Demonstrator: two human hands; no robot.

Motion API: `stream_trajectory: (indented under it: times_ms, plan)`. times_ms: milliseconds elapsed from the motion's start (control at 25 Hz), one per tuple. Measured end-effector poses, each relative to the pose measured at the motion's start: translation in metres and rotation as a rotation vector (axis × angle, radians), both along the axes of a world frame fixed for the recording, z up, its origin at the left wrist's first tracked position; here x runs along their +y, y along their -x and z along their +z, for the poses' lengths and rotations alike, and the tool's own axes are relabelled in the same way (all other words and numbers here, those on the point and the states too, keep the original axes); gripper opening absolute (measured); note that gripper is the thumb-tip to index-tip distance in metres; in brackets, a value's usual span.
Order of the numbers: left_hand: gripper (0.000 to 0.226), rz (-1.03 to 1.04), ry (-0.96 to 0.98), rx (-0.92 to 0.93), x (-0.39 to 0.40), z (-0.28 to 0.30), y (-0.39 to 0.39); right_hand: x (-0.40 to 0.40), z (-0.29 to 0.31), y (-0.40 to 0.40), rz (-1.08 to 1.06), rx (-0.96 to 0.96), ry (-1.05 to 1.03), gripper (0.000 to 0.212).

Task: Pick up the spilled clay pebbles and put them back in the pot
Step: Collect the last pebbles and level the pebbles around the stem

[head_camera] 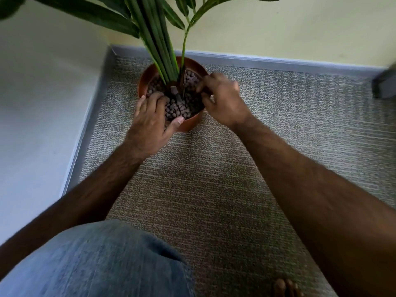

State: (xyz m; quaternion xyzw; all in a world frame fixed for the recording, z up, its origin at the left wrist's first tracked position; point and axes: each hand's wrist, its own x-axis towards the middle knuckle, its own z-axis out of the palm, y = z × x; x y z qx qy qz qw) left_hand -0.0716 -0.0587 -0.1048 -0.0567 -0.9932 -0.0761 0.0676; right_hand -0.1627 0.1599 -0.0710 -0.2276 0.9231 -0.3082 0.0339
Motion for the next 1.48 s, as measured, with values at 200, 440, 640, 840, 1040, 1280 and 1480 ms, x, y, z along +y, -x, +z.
stream_trajectory:
  times_ms: [200, 440, 640, 840, 1040, 1280, 1480]
  plan:
    - [0.09, 0.043, -0.007, -0.087, 0.001, 0.001, 0.002, 0.064, -0.042, 0.02, -0.532, -0.306, 0.305, 0.017]
    - [0.102, 0.069, 0.022, -0.116, 0.005, 0.002, 0.001, 0.083, -0.091, 0.017, -0.501, -0.548, 0.078, 0.037]
    - [0.104, 0.074, 0.013, -0.138, 0.005, 0.002, 0.003, 0.043, -0.097, 0.011, -0.376, -0.479, -0.072, 0.042]
    - [0.105, 0.076, 0.007, -0.138, 0.002, 0.001, 0.003, 0.022, -0.1, 0.003, -0.197, -0.307, -0.148, 0.012]
    - [0.105, 0.078, 0.03, -0.143, 0.002, 0.001, 0.004, 0.032, -0.096, 0.005, -0.177, -0.383, -0.253, 0.009]
    - [0.108, 0.069, 0.044, -0.134, 0.003, -0.002, 0.005, 0.05, -0.059, 0.002, -0.471, -0.478, 0.333, 0.016]
    - [0.109, 0.09, 0.048, -0.13, 0.001, 0.005, 0.004, -0.004, 0.014, 0.004, -0.27, -0.233, 0.508, 0.017]
